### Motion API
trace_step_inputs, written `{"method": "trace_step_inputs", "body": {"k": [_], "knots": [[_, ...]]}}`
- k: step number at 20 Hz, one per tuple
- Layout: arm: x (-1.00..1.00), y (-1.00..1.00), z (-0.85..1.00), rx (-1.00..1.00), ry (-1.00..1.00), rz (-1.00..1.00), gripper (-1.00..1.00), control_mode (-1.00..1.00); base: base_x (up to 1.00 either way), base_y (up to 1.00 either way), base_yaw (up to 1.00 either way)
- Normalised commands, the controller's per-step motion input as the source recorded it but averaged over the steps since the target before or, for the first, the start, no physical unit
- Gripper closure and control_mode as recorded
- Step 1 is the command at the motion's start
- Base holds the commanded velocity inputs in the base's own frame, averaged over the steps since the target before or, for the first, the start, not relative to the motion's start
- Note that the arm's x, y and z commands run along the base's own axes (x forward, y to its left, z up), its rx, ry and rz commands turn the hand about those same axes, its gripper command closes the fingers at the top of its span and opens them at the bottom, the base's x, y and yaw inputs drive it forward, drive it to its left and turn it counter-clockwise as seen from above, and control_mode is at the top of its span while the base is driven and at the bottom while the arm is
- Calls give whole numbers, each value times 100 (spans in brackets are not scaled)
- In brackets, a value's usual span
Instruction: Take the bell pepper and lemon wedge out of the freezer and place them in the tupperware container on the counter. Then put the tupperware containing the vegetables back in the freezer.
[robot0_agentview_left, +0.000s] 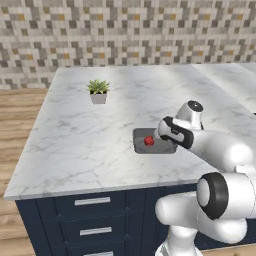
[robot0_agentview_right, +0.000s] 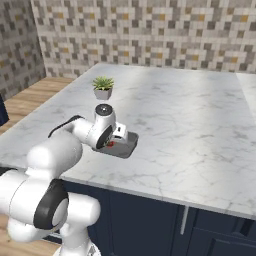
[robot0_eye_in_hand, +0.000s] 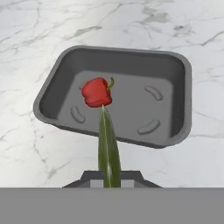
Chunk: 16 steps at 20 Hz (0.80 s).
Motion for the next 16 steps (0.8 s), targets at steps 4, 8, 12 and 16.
{"method": "trace_step_inputs", "body": {"k": [4, 8, 12, 16], "knots": [[54, 0, -50, 0, 0, 0, 100, -100, 0, 0, 0], [63, 0, -32, 0, 1, 0, 100, -100, 0, 0, 0], [64, 0, -21, 0, 2, 0, 100, -100, 0, 0, 0], [53, 0, -24, 0, 5, 0, 100, -100, 0, 0, 0]]}}
